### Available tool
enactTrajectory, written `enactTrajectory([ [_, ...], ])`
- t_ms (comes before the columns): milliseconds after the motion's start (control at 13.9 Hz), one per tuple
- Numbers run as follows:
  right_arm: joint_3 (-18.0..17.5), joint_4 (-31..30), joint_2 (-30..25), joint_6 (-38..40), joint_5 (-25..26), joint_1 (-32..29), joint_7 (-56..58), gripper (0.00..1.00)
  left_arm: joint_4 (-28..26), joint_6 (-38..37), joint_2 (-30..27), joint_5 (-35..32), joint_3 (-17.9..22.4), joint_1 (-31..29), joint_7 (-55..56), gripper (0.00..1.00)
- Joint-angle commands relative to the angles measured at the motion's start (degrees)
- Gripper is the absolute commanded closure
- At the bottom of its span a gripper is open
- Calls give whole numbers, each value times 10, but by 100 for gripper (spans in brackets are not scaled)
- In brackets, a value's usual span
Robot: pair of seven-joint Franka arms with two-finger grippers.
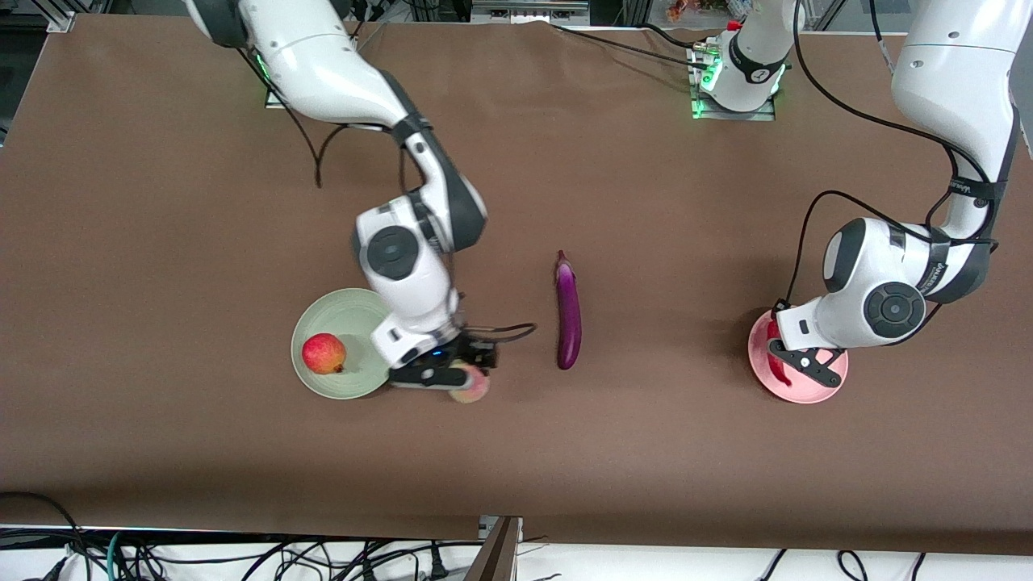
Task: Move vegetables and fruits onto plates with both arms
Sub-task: 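Place the peach on the green plate while the left gripper drops the chili, then reach the left gripper to the eggplant while the right gripper withdraws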
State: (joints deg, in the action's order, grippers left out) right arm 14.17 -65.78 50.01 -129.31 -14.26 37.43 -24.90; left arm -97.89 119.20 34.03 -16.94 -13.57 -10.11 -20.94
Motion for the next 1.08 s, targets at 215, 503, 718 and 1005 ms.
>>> enactTrajectory([
  [215,-10,-190,-118,22,-31,-67,158,49,14,-78,-34,2,-99,0,79,0],
  [503,-9,-284,-156,-14,-32,-67,158,13,16,-64,-27,46,-167,31,273,0],
  [718,-9,-312,-154,-56,-32,-67,158,1,15,14,-3,40,-164,111,408,0],
  [1005,-8,-304,-178,-23,-32,-67,152,1,9,167,73,38,-161,141,463,0],
])
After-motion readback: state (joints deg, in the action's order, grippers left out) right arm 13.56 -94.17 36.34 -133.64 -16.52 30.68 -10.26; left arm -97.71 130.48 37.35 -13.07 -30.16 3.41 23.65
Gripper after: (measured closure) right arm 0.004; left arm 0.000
